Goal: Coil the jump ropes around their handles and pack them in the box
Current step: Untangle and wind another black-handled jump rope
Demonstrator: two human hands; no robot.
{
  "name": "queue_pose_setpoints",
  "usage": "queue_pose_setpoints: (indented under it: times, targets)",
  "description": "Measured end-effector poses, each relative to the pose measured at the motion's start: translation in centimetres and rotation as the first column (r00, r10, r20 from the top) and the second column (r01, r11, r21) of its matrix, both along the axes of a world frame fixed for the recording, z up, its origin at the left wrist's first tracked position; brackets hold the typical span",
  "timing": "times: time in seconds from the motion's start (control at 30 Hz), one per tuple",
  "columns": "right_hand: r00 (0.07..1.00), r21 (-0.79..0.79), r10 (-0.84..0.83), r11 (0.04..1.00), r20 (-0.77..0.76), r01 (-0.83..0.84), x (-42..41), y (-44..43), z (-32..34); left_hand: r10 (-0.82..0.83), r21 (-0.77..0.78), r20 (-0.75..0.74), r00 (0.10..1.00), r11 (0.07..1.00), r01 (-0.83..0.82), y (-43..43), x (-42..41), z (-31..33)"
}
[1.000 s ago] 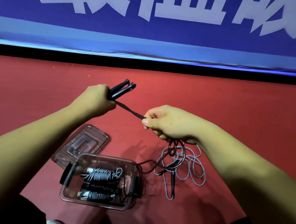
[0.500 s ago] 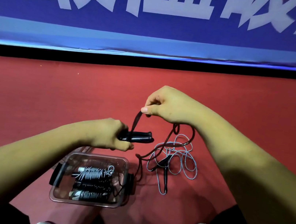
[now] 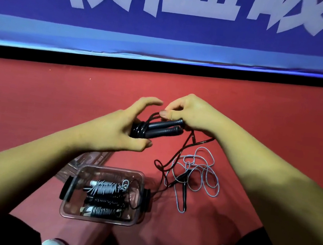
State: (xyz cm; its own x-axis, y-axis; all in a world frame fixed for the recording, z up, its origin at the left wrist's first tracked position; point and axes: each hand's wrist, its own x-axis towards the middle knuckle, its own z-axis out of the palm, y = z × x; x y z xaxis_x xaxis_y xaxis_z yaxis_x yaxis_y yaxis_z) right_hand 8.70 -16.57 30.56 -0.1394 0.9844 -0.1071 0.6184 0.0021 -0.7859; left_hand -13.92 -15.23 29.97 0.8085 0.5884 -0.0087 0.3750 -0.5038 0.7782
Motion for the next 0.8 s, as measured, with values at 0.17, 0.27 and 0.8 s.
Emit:
queue_pose_setpoints:
  times: [0.17, 0.27, 0.8]
  targets:
    - [0.948, -0.108, 0.090, 0.986, -0.304, -0.129, -1.5, -0.1, -1.4, 0.151, -0.159, 0.237, 0.960, 0.981, -0.115, 0.0, 0.0, 0.7]
    - [0.940, -0.087, 0.050, 0.993, -0.338, -0.084, -3.3, 0.0, -1.6, 0.312, -0.164, 0.225, 0.923, 0.946, -0.280, 1.1, 0.2, 1.1]
    - [0.971, -0.167, 0.004, 0.985, -0.240, -0.045, -4.7, -0.4, -1.8, 0.542, 0.323, 0.041, 0.839, 0.788, -0.525, 7.0, -1.7, -0.1]
